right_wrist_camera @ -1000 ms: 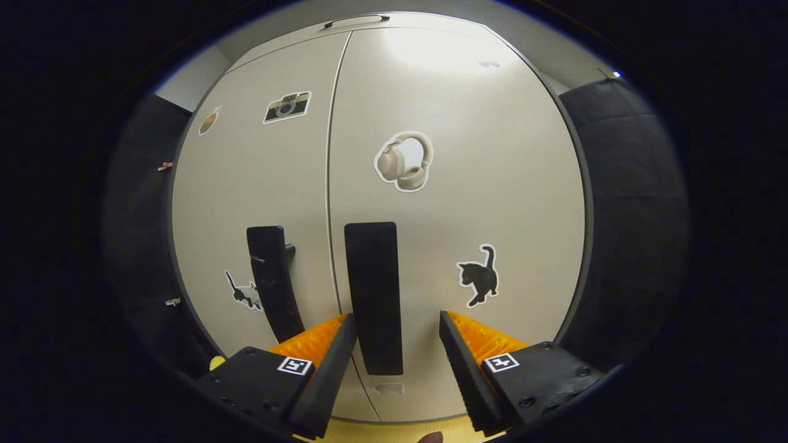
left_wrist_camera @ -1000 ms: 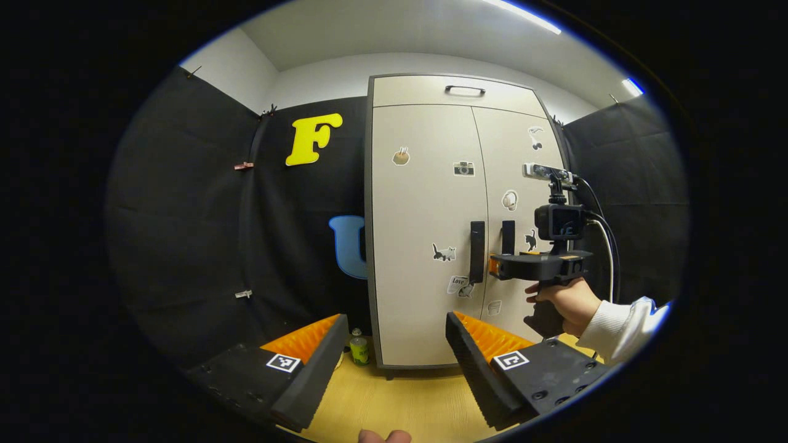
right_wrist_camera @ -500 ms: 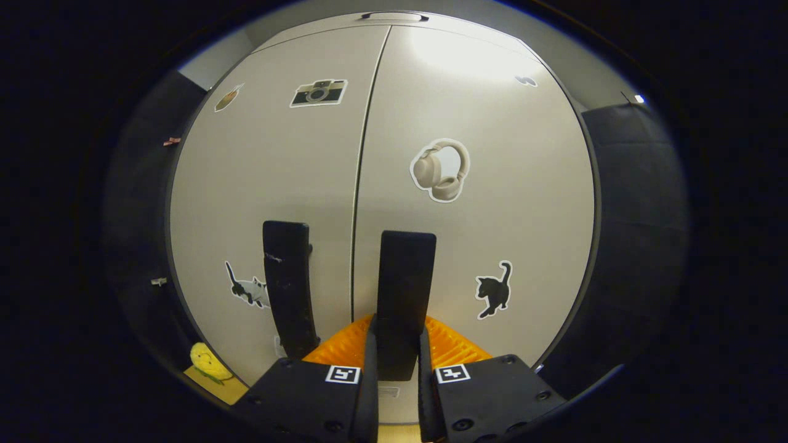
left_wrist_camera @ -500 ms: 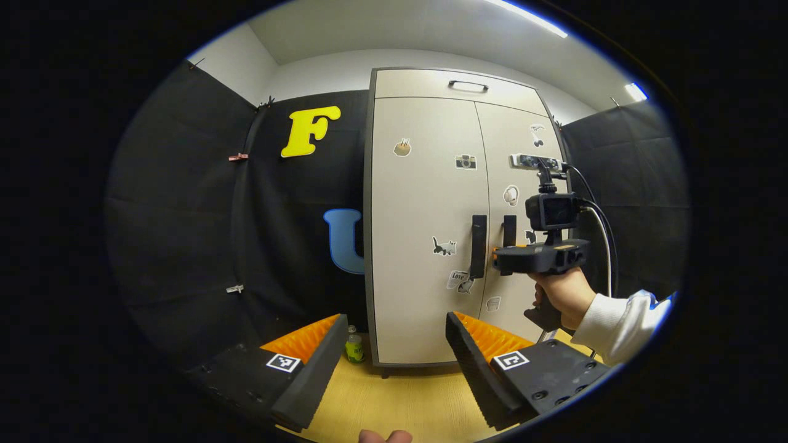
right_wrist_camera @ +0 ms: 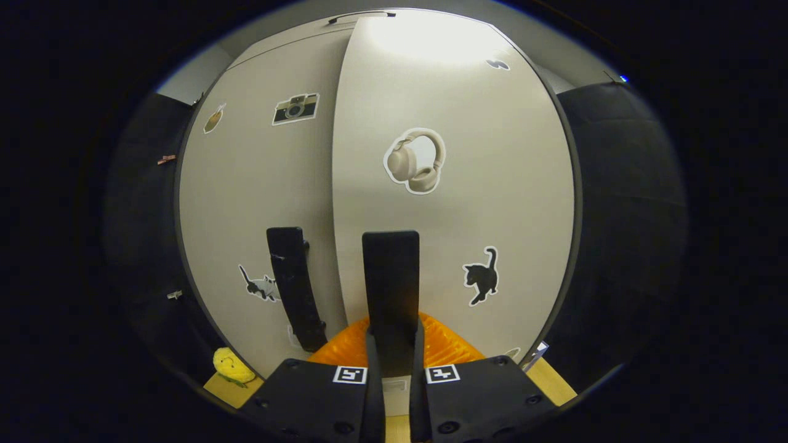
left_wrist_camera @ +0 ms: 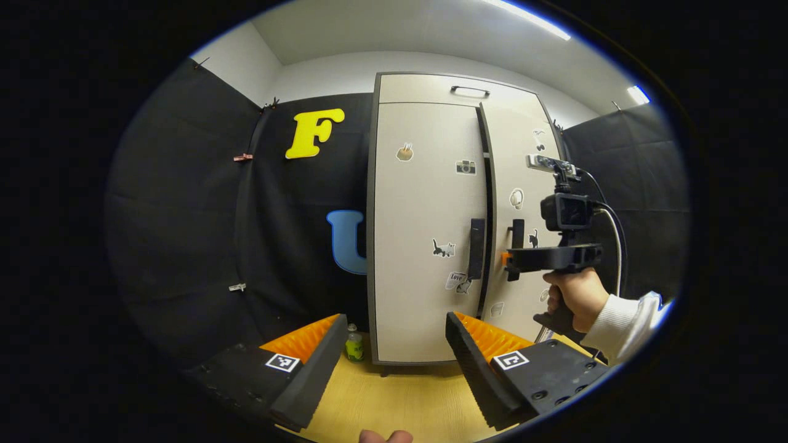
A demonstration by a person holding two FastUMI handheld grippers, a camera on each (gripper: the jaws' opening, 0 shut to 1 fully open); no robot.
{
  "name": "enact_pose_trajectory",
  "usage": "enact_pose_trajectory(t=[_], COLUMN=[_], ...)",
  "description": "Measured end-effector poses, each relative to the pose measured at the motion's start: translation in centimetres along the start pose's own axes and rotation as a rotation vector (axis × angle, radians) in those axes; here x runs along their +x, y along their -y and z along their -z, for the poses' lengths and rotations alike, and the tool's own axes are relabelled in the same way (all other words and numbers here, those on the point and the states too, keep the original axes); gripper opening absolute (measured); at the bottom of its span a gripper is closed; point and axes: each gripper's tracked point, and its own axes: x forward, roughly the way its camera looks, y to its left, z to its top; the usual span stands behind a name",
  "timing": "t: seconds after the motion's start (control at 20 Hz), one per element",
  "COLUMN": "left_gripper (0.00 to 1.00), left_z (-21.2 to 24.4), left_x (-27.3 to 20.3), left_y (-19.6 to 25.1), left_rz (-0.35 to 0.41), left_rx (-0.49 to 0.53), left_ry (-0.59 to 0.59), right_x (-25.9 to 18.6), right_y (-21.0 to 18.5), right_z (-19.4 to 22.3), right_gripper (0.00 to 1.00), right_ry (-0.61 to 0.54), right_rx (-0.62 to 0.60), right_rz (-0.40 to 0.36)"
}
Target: Open the right door of the double-door shoe cabinet with the right hand, and open the left door with the left hand.
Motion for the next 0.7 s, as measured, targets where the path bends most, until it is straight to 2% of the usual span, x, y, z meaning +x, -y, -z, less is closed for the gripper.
enact_pose_trajectory(t=[0.3, 0.35, 0.45, 0.7], left_gripper=[0.98, 0.98, 0.98, 0.98], left_z=[-0.2, -0.1, -0.1, -0.6], left_x=[-1.2, -1.3, -1.4, -1.4], left_y=[2.3, 2.7, 3.7, 6.3], left_rz=[0.006, 0.008, 0.014, 0.032], left_rx=[0.007, 0.009, 0.011, 0.009], left_ry=[0.003, 0.001, -0.004, 0.004], right_x=[-2.3, -2.6, -3.0, -4.3], right_y=[1.6, 1.8, 2.3, 3.7], right_z=[-0.4, -0.5, -0.5, -0.6], right_gripper=[0.19, 0.15, 0.15, 0.15], right_ry=[0.016, 0.020, 0.013, 0.024], right_rx=[0.029, 0.043, 0.028, 0.044], right_rz=[-0.035, -0.049, -0.067, -0.057])
